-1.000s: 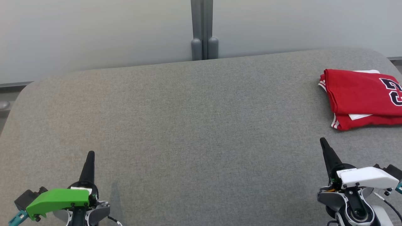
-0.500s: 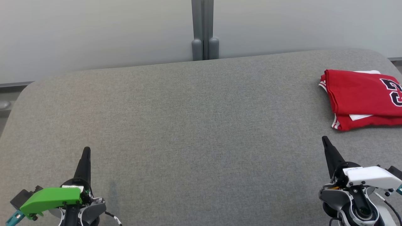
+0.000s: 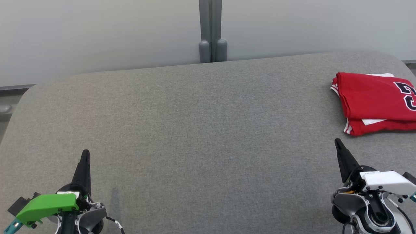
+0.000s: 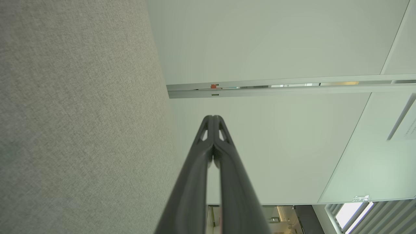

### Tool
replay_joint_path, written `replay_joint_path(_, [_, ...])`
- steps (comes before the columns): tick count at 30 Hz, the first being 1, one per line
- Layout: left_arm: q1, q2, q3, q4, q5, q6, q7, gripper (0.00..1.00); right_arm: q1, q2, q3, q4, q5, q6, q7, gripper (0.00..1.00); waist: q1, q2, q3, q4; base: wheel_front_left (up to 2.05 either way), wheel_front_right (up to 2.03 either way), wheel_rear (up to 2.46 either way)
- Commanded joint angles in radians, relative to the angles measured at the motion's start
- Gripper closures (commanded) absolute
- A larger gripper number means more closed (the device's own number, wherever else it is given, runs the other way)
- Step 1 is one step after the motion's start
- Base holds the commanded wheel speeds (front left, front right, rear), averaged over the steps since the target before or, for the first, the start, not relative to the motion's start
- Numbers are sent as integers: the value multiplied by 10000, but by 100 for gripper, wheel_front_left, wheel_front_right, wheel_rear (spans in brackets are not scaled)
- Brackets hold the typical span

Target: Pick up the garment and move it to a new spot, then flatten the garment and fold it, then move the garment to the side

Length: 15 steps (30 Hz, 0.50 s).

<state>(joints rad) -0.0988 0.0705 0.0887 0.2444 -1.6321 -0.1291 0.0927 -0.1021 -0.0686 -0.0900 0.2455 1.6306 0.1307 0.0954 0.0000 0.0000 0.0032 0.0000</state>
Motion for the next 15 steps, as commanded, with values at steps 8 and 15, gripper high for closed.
replay_joint_path(8, [-145, -32, 44, -5, -12, -54, 46, 100, -69, 37, -55, -37, -5, 0, 49, 100, 0, 0, 0, 0, 0, 0, 0])
replay_joint_path(15, [-146, -47, 67, -5, 16, -54, 72, 100, -72, 51, -72, -35, -29, 0, 67, 100, 0, 0, 0, 0, 0, 0, 0])
